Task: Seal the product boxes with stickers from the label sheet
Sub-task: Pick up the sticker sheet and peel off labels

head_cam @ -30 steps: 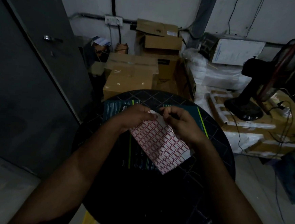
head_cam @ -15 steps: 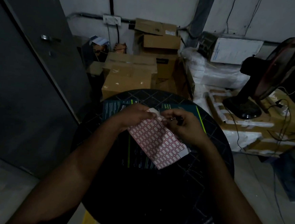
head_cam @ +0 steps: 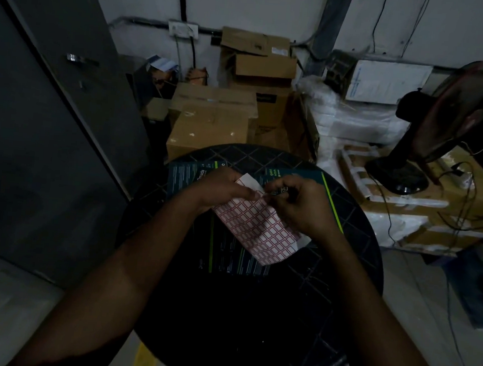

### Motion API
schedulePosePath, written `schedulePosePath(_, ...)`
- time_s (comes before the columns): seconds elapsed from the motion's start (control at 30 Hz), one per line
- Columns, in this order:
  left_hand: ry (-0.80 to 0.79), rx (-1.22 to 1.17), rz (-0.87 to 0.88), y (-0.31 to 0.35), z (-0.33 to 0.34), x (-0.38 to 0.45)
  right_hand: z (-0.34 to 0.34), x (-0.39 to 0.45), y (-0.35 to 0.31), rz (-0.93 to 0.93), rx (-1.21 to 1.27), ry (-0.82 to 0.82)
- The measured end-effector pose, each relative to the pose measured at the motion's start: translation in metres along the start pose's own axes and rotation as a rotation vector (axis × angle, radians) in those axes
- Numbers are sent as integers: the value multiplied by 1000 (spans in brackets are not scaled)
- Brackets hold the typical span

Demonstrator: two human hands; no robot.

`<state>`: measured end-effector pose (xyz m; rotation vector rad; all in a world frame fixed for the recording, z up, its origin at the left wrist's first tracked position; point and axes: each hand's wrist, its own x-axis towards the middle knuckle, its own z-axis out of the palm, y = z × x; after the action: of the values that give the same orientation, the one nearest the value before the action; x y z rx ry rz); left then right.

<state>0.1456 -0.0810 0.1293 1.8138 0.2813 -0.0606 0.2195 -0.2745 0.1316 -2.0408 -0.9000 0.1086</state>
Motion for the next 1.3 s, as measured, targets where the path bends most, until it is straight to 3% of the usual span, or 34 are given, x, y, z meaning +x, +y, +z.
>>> schedulePosePath(0.43,-43,10,14,-2,-2,5,-3,8,2,-160,-151,-89)
schedulePosePath(0.67,-63,-1,-8,-1,-3,2,-5,14,1,-133,-179,-185)
schedulePosePath(1.3,-74,-24,11,-6,-4,-2,-7,16,-2,-125,-199,-257)
